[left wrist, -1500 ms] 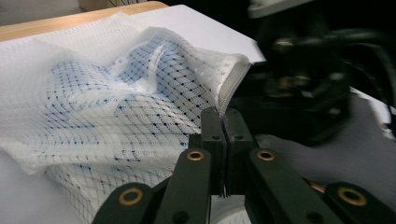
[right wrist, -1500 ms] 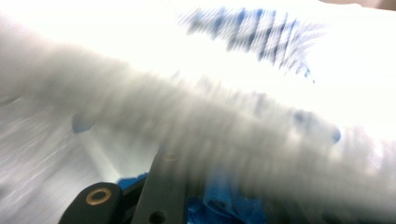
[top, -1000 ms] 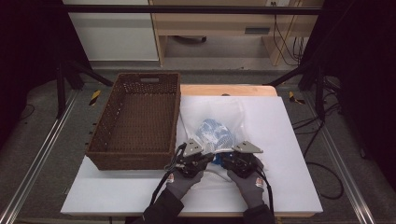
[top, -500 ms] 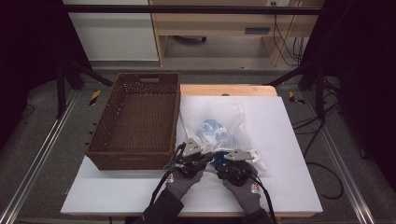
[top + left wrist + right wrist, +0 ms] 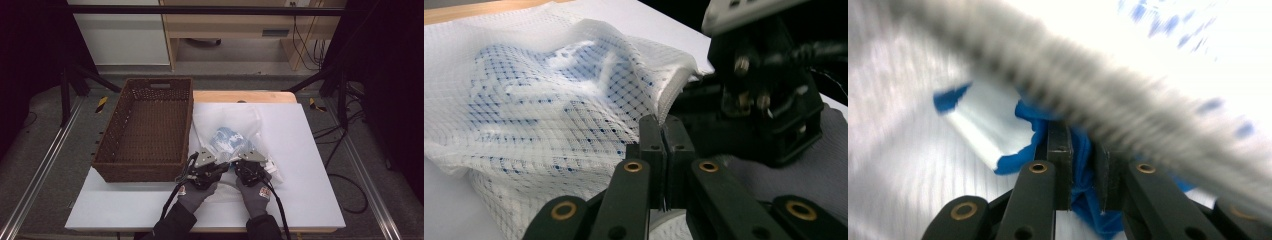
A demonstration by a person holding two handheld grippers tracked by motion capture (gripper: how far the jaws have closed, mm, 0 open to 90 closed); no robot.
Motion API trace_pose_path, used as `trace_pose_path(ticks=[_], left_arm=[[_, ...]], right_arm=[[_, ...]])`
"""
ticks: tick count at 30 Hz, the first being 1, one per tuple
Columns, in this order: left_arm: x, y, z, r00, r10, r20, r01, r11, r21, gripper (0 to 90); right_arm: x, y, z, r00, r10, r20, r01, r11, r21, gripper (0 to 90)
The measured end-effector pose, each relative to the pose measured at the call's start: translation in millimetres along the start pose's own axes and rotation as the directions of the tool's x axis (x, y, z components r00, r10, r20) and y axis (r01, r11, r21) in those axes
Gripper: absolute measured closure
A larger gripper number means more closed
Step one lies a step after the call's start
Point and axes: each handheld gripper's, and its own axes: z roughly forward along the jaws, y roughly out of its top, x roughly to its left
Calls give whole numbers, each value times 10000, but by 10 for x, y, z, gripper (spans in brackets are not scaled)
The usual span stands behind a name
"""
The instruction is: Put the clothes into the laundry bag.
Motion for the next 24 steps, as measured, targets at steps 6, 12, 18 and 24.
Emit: trace_pose_path(ticks=[6, 12, 18, 24], left_arm=[[-32, -48, 44, 9998, 180, 73, -182, 9994, 279, 889], [-21, -98, 75, 9999, 109, 84, -112, 9993, 363, 888], [-17, -107, 79, 9998, 183, 37, -185, 9986, 489, 887], [-31, -141, 195, 9994, 331, -44, -325, 9948, 968, 863]], right_arm=[[-97, 48, 187, 9968, 125, 787, -129, 9999, 48, 773], [-125, 38, 17, 9996, 9, 289, -13, 9999, 136, 621], [-218, -119, -530, 9956, -197, -917, 176, 9996, -239, 564], [-512, -154, -943, 9970, 75, -765, -141, 9963, -852, 556]])
